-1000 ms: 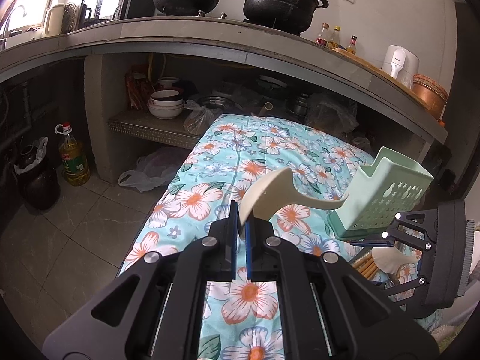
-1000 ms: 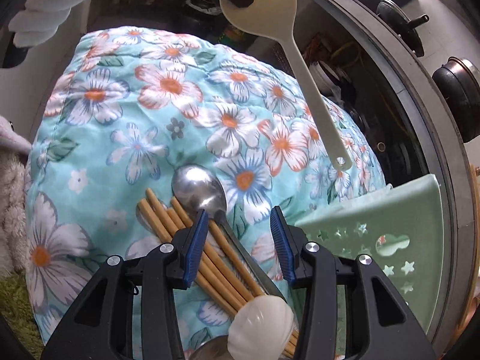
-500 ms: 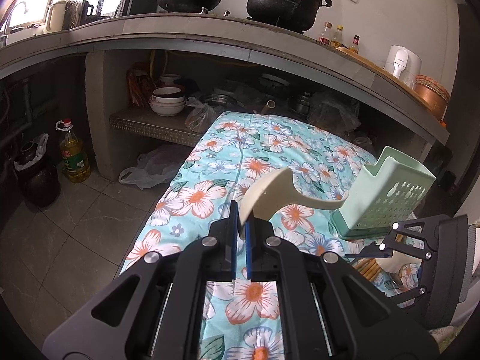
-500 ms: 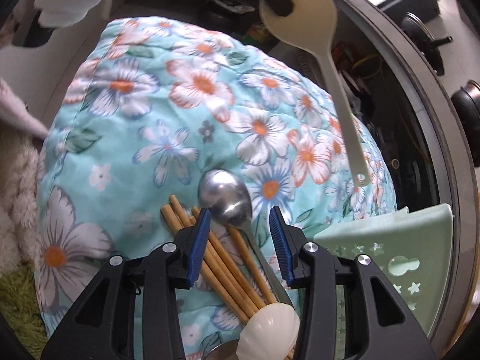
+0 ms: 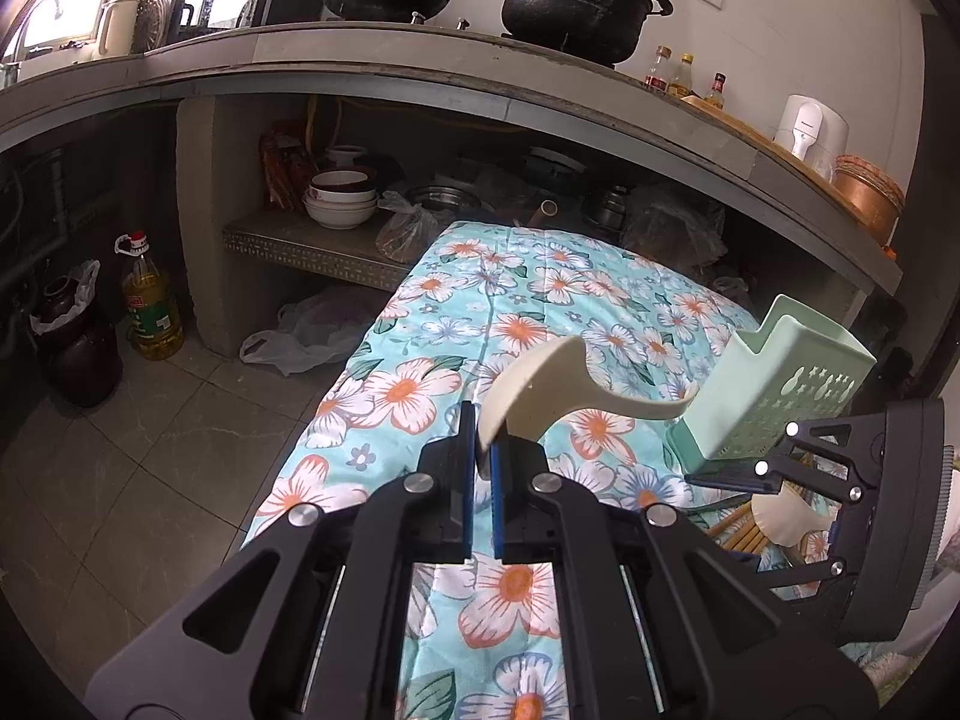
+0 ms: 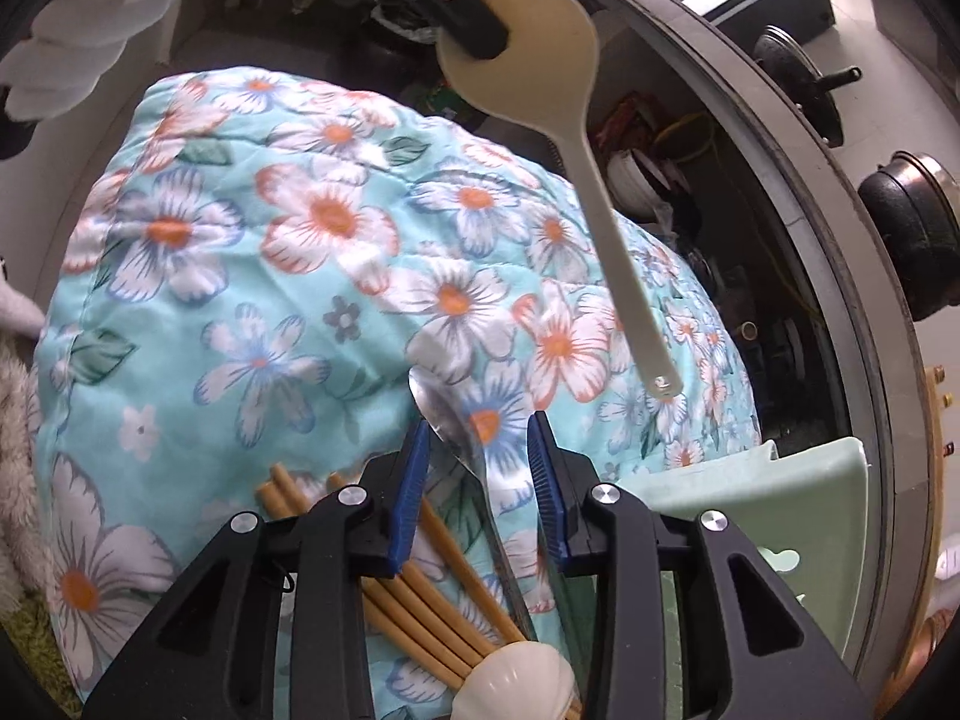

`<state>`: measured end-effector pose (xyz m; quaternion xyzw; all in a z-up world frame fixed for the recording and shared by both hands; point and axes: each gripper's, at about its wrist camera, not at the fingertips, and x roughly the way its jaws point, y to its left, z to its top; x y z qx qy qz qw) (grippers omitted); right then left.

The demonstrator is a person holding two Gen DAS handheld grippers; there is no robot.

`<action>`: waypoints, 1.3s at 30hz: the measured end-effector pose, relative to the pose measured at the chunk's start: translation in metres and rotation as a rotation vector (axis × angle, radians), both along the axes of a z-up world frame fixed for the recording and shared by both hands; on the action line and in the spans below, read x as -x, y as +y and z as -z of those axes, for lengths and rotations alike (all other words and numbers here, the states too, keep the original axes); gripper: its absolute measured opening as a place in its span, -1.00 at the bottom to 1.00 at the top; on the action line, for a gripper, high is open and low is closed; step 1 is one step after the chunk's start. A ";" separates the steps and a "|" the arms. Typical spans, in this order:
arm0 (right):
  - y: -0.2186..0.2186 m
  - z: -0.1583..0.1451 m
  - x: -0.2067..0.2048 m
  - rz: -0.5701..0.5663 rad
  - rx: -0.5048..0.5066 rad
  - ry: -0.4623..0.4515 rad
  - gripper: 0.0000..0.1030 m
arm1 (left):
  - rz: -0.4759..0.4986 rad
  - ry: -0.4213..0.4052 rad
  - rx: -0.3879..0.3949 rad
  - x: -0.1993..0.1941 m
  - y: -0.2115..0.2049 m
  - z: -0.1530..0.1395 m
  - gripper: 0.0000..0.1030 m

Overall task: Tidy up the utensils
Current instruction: 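Hold the cream spoon up with the left tool while the right tool reaches the metal spoon, then close the right tool on the metal spoon handle and lift it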

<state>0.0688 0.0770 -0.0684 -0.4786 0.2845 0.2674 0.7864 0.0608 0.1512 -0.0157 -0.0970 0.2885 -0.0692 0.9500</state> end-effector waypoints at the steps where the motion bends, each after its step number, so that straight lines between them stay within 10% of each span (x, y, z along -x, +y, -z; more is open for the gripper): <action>1: 0.000 0.000 -0.002 0.007 -0.003 -0.008 -0.35 | 0.001 0.000 0.001 0.000 0.000 0.000 -0.93; 12: 0.013 0.019 -0.007 -0.001 0.026 -0.023 -0.74 | -0.002 0.001 0.003 -0.001 -0.001 0.001 -0.93; 26: 0.015 0.031 0.001 0.008 0.144 -0.082 -0.72 | -0.002 -0.009 -0.002 0.002 0.000 -0.003 -0.93; 39: 0.017 0.023 -0.026 0.096 0.140 -0.057 -0.02 | -0.002 -0.007 -0.003 0.002 0.001 -0.004 -0.93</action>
